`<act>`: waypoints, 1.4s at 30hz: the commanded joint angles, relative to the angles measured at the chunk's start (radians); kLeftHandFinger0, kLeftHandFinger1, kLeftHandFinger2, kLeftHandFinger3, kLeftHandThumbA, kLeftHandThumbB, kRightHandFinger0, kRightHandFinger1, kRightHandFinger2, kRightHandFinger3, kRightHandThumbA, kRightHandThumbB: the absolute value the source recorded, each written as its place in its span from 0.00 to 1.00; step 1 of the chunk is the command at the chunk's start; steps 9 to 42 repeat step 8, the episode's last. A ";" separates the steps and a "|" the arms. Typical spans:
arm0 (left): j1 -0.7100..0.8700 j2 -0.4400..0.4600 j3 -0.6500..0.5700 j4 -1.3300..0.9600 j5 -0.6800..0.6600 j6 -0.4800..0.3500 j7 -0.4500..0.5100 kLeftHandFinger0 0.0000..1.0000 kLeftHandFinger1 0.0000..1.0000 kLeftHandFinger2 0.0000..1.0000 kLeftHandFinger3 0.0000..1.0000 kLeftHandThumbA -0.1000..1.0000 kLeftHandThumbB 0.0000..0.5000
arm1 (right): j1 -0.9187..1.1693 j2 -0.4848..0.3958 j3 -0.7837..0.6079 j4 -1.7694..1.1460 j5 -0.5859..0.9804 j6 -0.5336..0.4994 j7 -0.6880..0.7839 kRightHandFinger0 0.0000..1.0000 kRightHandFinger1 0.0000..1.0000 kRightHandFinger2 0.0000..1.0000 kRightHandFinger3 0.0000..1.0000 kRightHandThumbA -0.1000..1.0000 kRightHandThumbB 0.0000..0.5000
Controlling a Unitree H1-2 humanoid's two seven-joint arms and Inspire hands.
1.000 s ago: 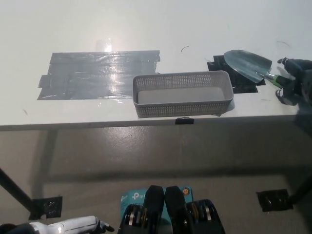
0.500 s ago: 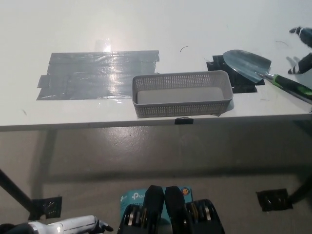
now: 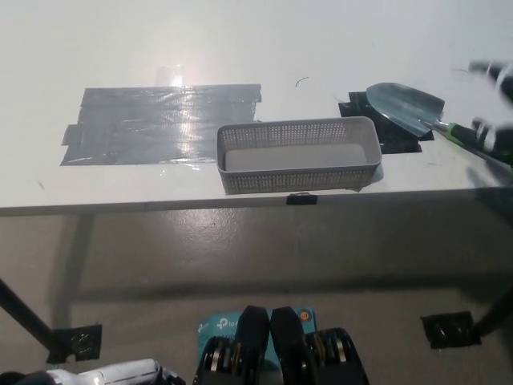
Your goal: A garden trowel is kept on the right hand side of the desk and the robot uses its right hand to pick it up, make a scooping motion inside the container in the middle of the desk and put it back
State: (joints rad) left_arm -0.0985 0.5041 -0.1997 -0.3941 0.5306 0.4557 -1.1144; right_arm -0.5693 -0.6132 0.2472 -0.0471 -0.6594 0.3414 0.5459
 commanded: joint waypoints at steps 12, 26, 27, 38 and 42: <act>0.019 0.003 0.019 -0.017 0.024 0.014 0.012 1.00 1.00 0.99 1.00 1.00 1.00 | 0.541 0.281 -0.053 -0.321 -0.100 -0.074 -0.328 1.00 1.00 1.00 1.00 0.46 0.40; 0.019 0.003 0.019 -0.017 0.024 0.014 0.012 1.00 1.00 0.99 1.00 1.00 1.00 | 0.541 0.281 -0.053 -0.321 -0.100 -0.074 -0.328 1.00 1.00 1.00 1.00 0.46 0.40; 0.019 0.003 0.019 -0.017 0.024 0.014 0.012 1.00 1.00 0.99 1.00 1.00 1.00 | 0.541 0.281 -0.053 -0.321 -0.100 -0.074 -0.328 1.00 1.00 1.00 1.00 0.46 0.40; 0.019 0.003 0.019 -0.017 0.024 0.014 0.012 1.00 1.00 0.99 1.00 1.00 1.00 | 0.541 0.281 -0.053 -0.321 -0.100 -0.074 -0.328 1.00 1.00 1.00 1.00 0.46 0.40; 0.019 0.003 0.019 -0.017 0.024 0.014 0.012 1.00 1.00 0.99 1.00 1.00 1.00 | 0.541 0.281 -0.053 -0.321 -0.100 -0.074 -0.328 1.00 1.00 1.00 1.00 0.46 0.40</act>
